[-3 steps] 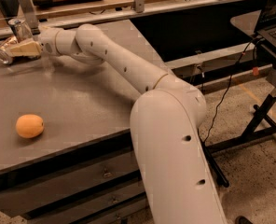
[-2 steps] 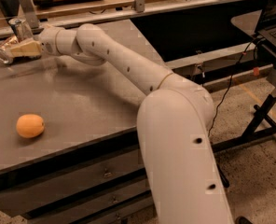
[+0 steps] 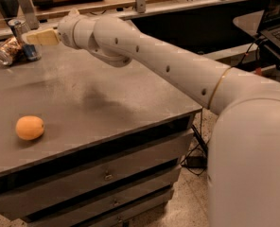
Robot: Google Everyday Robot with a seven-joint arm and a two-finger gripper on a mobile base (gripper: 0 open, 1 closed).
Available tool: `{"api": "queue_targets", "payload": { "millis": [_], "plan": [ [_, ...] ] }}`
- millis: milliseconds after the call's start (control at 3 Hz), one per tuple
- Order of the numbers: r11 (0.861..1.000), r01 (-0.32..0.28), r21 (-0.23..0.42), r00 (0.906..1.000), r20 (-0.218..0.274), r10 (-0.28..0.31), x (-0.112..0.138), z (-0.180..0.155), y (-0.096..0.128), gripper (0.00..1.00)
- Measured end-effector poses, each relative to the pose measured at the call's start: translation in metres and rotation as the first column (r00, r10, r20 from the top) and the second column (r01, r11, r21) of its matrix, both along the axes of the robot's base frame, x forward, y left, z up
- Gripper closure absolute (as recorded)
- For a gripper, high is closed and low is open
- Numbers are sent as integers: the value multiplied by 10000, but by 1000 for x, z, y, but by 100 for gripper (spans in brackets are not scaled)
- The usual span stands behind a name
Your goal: Move redbull can near orange can
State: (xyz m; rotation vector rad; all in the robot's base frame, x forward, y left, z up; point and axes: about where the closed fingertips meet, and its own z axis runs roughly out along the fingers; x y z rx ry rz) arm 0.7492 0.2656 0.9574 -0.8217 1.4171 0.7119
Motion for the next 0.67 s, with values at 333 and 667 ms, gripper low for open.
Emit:
{"api": "queue_targets", "payload": {
  "millis": [333,667],
  "plan": [
    [9985,261,-482,9996,-66,-265,-18,-22,3,0],
    [9985,208,-499,9997,-116,-214,-18,-25,4,0]
  ]
}}
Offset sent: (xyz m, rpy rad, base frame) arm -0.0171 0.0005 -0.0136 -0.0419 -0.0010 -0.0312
